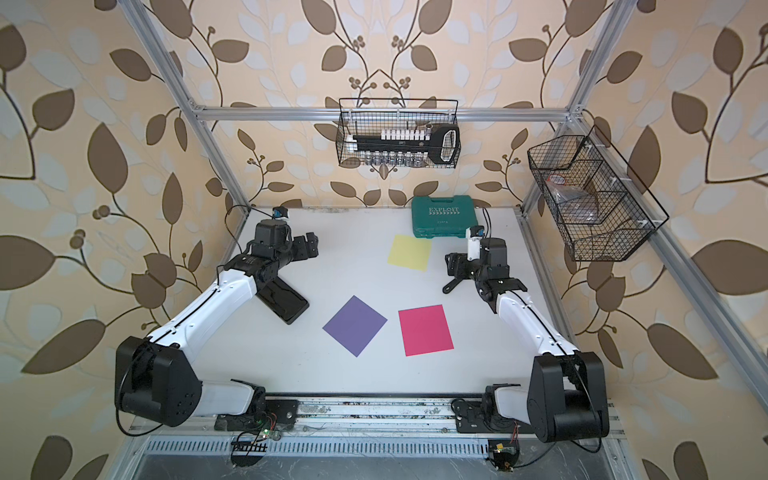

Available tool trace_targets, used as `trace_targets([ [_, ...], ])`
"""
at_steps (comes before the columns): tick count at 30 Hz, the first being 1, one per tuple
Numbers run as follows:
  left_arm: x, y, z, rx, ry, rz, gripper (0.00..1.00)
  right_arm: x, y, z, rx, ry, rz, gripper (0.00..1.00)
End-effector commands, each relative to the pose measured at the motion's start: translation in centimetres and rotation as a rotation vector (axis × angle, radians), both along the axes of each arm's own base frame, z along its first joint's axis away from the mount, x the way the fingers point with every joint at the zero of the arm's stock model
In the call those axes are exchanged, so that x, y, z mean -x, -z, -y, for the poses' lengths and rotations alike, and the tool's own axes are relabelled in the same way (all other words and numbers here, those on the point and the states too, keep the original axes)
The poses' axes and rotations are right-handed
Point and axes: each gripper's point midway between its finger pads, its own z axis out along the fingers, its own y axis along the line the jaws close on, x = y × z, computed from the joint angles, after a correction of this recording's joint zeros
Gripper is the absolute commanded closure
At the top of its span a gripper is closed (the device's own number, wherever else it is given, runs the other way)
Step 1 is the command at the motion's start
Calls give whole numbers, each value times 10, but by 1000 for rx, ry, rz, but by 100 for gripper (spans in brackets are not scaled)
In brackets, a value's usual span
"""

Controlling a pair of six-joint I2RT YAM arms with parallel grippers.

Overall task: Fold the square paper diagonally
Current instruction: Adjust the paper at the center of the board, then move the paper to the center of the board.

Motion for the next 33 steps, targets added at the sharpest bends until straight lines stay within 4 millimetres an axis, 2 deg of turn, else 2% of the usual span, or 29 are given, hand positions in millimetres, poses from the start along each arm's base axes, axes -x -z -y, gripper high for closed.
trace_targets([
  [1, 50, 25, 28, 101, 88, -205, 3, 51, 29, -43, -100, -125, -289, 20],
  [3, 66, 24, 47, 147, 171, -224, 2, 69, 30, -61, -85, -184, -339, 20],
  [6, 88, 27, 73, 195, 248, -266, 1, 94, 35, -78, -120, -214, -409, 22],
  [9, 108, 39, 101, 241, 305, -323, 1, 120, 48, -86, -195, -205, -540, 39],
  [11, 119, 46, 113, 247, 325, -342, 1, 138, 59, -90, -214, -201, -614, 48],
  [14, 131, 57, 124, 263, 336, -378, 1, 159, 76, -91, -216, -181, -689, 55],
  [18, 145, 74, 143, 289, 367, -446, 5, 172, 94, -88, -229, -137, -734, 74],
  [20, 149, 83, 145, 288, 344, -478, 7, 174, 100, -86, -234, -110, -748, 75],
  [22, 151, 92, 151, 315, 347, -509, 18, 174, 104, -85, -241, -94, -751, 86],
  [24, 155, 102, 158, 334, 361, -550, 40, 173, 106, -84, -243, -79, -752, 93],
  [26, 160, 109, 164, 332, 381, -589, 77, 173, 108, -84, -240, -72, -753, 99],
  [27, 162, 112, 166, 326, 381, -604, 87, 172, 109, -84, -241, -71, -754, 100],
  [29, 164, 120, 167, 320, 357, -627, 100, 172, 110, -85, -247, -69, -759, 100],
  [33, 165, 148, 159, 291, 277, -682, 100, 170, 115, -87, -261, -64, -765, 100],
])
